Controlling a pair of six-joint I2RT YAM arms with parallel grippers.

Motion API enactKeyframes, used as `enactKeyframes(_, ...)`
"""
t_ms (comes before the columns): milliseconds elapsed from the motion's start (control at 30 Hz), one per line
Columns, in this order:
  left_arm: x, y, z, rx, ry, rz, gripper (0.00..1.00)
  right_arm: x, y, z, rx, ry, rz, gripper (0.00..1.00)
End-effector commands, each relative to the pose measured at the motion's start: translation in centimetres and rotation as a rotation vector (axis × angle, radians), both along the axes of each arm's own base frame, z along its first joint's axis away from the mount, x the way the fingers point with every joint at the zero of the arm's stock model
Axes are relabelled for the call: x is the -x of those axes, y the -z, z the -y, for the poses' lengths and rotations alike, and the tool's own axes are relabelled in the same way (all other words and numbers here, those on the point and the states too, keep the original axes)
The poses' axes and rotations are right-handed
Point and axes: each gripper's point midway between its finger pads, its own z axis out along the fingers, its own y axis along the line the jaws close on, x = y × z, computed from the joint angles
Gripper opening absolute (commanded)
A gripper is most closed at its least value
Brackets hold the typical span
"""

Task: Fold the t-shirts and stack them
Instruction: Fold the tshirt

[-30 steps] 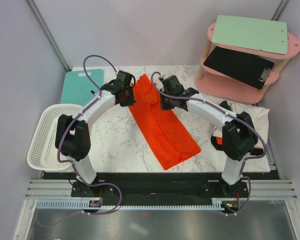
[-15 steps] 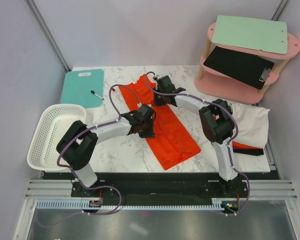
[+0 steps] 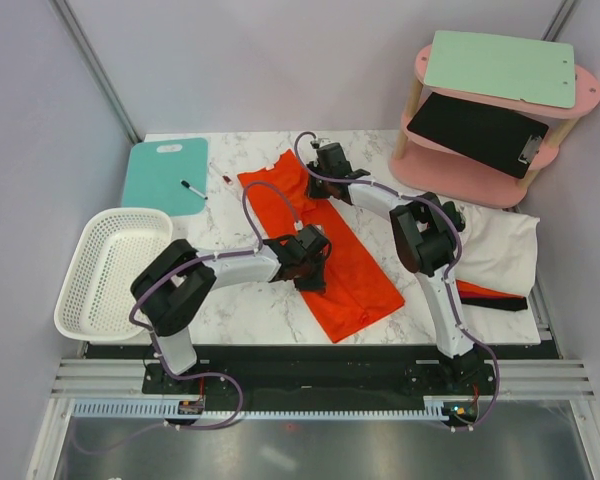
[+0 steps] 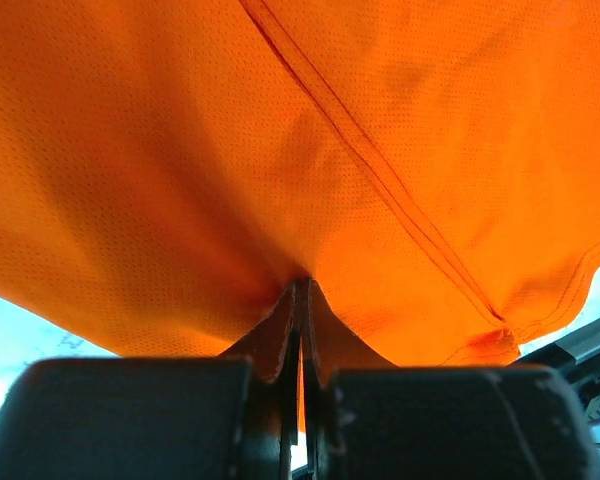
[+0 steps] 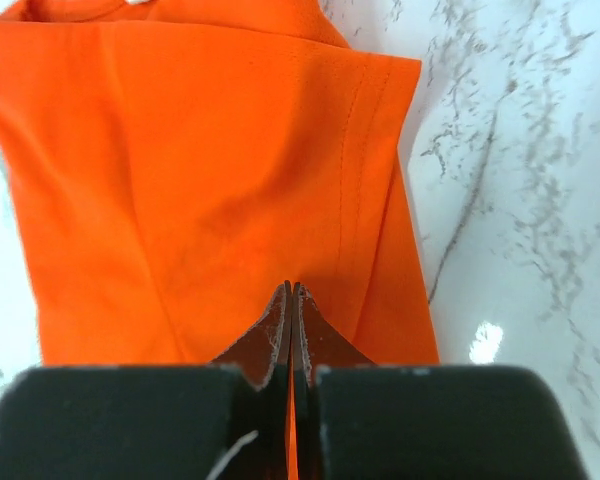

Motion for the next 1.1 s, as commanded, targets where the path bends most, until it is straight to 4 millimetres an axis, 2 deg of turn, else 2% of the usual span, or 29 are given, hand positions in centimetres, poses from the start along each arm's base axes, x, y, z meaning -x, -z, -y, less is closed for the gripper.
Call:
enactKeyframes(0, 1.6, 0.4, -0.8, -0.021, -0.043, -0.056, 0.02, -0.5, 0.9, -1.1, -0.014, -0.009, -0.029, 0.00)
enactKeyframes(100, 2.0, 0.5, -2.4, -0.082, -0.063, -0.062, 0.02, -0.6, 1.3, -0.5, 0.018, 0.014, -0.035, 0.00)
enactKeyframes(300, 2.2, -0.2, -5.5, -0.192, -0.107, -0.049, 0.02, -1.1, 1.1, 2.6, 0.077, 0.090, -0.047, 0.00)
enactKeyframes(333, 2.4, -0.2, -6.2, -0.216, -0.113, -0.056, 0.02, -1.6, 1.0, 3.6, 0.091, 0.118, -0.045, 0.00)
enactKeyframes(533, 1.3, -1.0, -9.6, -0.281, -0.165, -0.032, 0.02, -2.1, 1.1, 8.0, 0.149, 0.236, -0.077, 0.00)
enactKeyframes(633, 0.5, -1.0, -11.1, -0.303, -0.171, -0.028, 0.02, -2.2, 1.1, 9.5, 0.174, 0.280, -0.077, 0.00)
enactKeyframes(767, -0.9, -1.0, -12.0, -0.321, -0.188, -0.020, 0.02, -2.7, 1.2, 10.6, 0.183, 0.310, -0.073, 0.00)
enactKeyframes(867, -1.6, -1.3, -11.3, -0.312, -0.158, -0.010, 0.02, -3.1, 0.8, 9.7, 0.146, 0.257, -0.062, 0.00)
enactKeyframes(900, -1.9, -1.4, -11.1, -0.305, -0.154, -0.004, 0.02, -3.2, 0.4, 9.2, 0.131, 0.242, -0.053, 0.00)
enactKeyframes(967, -2.2, -2.1, -10.6, -0.291, -0.132, 0.026, 0.02, -3.6, -1.6, 8.3, 0.082, 0.210, -0.001, 0.00)
enactKeyframes(1000, -2.4, -3.1, -10.6, -0.272, -0.137, 0.054, 0.02, -4.2, -3.1, 7.9, 0.051, 0.202, 0.050, 0.00)
enactKeyframes(1067, -2.7, -4.2, -11.1, -0.270, -0.150, 0.100, 0.02, -3.5, -6.1, 8.2, 0.023, 0.199, 0.096, 0.00)
